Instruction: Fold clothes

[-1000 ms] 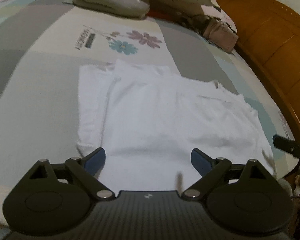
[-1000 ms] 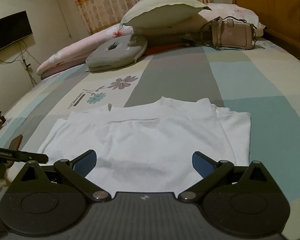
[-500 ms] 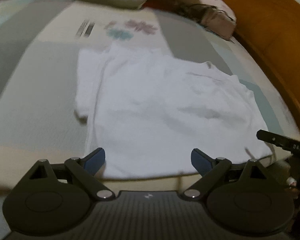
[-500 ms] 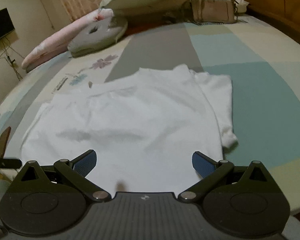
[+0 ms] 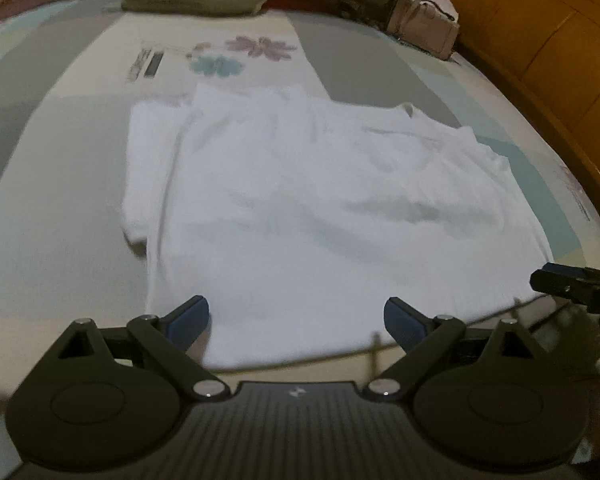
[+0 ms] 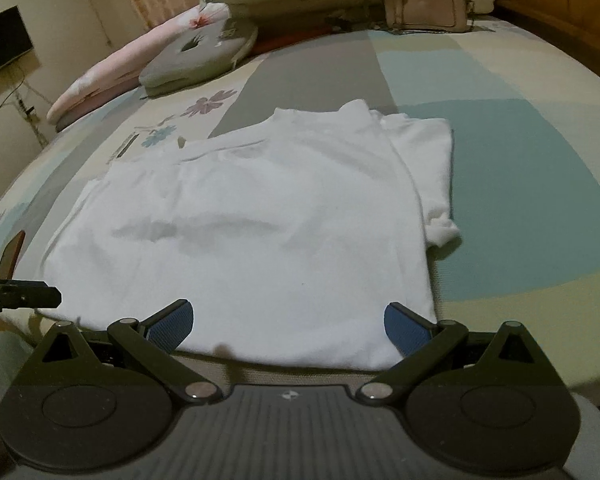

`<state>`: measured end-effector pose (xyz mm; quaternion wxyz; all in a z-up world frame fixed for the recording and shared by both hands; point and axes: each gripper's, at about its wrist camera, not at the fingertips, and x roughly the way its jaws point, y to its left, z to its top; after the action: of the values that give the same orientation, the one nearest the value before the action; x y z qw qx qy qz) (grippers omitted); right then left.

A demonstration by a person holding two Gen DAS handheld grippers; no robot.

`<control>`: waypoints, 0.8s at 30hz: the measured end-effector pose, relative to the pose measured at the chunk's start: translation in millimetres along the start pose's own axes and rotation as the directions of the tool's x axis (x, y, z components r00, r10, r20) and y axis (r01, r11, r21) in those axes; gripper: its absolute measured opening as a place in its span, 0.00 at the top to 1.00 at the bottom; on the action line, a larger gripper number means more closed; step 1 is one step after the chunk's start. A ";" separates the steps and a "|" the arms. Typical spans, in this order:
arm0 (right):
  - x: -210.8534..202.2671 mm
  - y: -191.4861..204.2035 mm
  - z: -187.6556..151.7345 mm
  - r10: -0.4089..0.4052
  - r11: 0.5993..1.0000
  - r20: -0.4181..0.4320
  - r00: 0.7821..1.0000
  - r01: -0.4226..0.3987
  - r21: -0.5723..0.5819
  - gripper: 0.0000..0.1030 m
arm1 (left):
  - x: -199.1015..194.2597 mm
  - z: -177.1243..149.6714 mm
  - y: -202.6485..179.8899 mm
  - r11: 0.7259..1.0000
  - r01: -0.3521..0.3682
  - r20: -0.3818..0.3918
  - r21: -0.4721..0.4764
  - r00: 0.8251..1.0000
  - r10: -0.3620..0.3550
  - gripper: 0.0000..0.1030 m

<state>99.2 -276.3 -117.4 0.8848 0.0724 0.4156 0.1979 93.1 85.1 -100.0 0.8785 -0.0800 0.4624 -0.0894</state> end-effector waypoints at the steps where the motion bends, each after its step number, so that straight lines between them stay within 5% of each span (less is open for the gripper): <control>1: -0.3 1.1 1.1 0.000 1.000 0.005 1.000 0.000 0.001 0.00 | 0.6 0.8 -1.2 1.000 0.001 0.003 0.007 1.000 -0.001 0.08; 6: 6.4 1.4 -1.8 -0.026 1.000 -0.022 0.999 0.026 -0.012 0.00 | 10.9 -0.3 -1.2 1.000 0.004 -0.017 -0.002 1.000 -0.004 0.08; 16: 10.8 10.4 -6.7 -0.074 0.994 -0.027 0.997 0.072 -0.088 0.00 | 14.0 54.2 18.5 0.999 0.044 0.110 0.007 0.993 -0.045 0.08; 20: 13.1 17.5 -9.4 -0.105 0.985 -0.032 0.994 0.099 -0.143 0.00 | 38.8 62.6 39.8 0.997 -0.060 0.080 -0.054 0.995 0.064 0.09; 24: 14.2 18.2 -11.1 -0.108 0.981 -0.025 0.994 0.103 -0.164 0.00 | 28.1 67.7 43.6 0.996 -0.045 0.113 -0.077 0.992 0.054 0.09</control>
<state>93.5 -254.3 -129.2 0.8898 -0.0254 0.4163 0.1851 168.4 124.9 -94.3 0.9020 -0.1061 0.4160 -0.0454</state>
